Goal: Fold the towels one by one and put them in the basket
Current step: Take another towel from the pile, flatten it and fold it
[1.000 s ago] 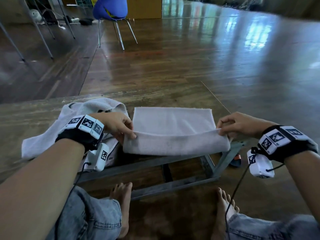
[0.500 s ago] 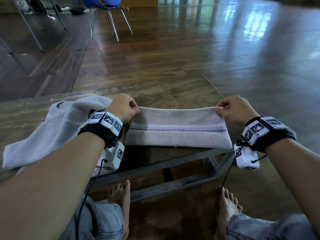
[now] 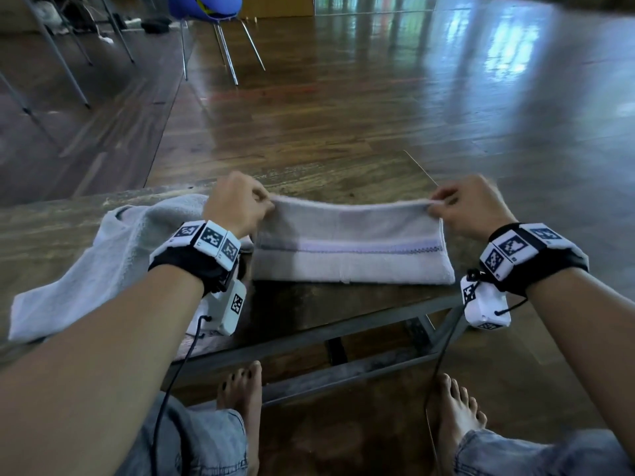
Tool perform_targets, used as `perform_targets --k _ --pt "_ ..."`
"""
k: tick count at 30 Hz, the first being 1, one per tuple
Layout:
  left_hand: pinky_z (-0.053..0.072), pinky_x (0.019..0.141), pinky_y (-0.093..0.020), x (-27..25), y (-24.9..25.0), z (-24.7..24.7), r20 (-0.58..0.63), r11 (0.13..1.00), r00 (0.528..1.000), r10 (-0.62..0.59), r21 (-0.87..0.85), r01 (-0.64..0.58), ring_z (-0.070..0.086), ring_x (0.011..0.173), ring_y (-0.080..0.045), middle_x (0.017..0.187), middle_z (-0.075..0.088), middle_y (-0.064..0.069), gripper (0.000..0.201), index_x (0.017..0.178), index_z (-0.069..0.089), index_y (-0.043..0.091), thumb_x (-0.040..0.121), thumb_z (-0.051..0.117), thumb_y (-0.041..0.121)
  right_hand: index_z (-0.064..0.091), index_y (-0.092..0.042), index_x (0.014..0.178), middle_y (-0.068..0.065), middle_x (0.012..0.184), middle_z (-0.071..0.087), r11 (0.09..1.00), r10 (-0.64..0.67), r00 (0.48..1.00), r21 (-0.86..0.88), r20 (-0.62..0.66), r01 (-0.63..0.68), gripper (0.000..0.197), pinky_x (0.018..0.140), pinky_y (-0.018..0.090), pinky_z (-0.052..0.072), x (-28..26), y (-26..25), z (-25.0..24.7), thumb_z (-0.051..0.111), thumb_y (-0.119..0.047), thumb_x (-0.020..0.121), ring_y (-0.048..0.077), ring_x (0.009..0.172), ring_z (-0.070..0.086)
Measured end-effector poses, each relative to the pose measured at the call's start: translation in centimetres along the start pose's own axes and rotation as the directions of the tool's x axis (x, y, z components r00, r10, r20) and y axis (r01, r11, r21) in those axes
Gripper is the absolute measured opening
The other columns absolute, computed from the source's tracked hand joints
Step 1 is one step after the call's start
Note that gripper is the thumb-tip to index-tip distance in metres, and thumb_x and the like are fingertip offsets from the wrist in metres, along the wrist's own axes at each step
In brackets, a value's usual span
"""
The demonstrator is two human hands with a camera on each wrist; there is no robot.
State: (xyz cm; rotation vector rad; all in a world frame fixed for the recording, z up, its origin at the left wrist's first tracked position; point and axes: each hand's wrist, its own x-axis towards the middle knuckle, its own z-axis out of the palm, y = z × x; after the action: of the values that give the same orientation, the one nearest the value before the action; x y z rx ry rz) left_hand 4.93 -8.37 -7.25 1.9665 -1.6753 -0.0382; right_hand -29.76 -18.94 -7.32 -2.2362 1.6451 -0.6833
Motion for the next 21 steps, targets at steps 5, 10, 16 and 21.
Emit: perform_targets --k 5,10,16,21 --pt "0.054 0.079 -0.039 0.5 1.0 -3.3 -0.399 0.991 0.912 0.097 -0.051 -0.127 0.067 0.086 -0.024 0.100 0.074 -0.005 0.013 0.091 0.077 0.009 0.083 0.070 0.016 0.079 -0.023 0.096 -0.002 0.088 0.074 0.945 0.003 0.915 0.301 -0.402 0.130 0.019 0.086 0.040 0.059 -0.4 -2.3 -3.0 0.081 -0.025 0.077 0.018 0.078 0.073" --pt "0.050 0.065 -0.029 -1.5 0.4 -3.9 -0.284 0.983 0.944 0.168 -0.021 -0.181 0.063 0.069 -0.017 0.086 0.075 -0.005 0.004 0.084 0.078 0.015 0.080 0.076 0.015 0.077 -0.023 0.093 0.003 0.093 0.076 0.965 -0.107 0.959 0.207 -0.262 0.164 0.018 0.077 0.026 0.054 -2.6 -0.7 -2.4 0.083 -0.016 0.078 0.015 0.078 0.069" --pt "0.044 0.063 -0.024 -3.1 -1.2 -1.2 0.328 0.983 0.928 -0.179 0.100 0.154 0.064 0.075 -0.018 0.088 0.074 -0.007 0.005 0.080 0.075 0.014 0.082 0.073 0.018 0.071 -0.022 0.089 -0.006 0.086 0.070 0.997 0.057 0.977 0.038 0.207 -0.067 0.022 0.086 0.035 0.052 -4.3 3.2 0.5 0.086 -0.030 0.075 0.014 0.084 0.066" --pt "0.039 0.052 -0.032 -2.7 -0.9 0.9 0.282 0.946 0.906 -0.317 0.164 0.279 0.047 0.047 -0.028 0.048 0.045 -0.009 0.053 0.048 0.044 0.008 0.084 0.067 0.039 0.067 -0.020 0.071 -0.001 0.078 0.065 0.979 0.204 0.954 -0.055 0.218 -0.197 0.034 0.074 0.030 0.040 -3.9 3.3 1.8 0.063 -0.047 0.092 0.021 0.082 0.059"
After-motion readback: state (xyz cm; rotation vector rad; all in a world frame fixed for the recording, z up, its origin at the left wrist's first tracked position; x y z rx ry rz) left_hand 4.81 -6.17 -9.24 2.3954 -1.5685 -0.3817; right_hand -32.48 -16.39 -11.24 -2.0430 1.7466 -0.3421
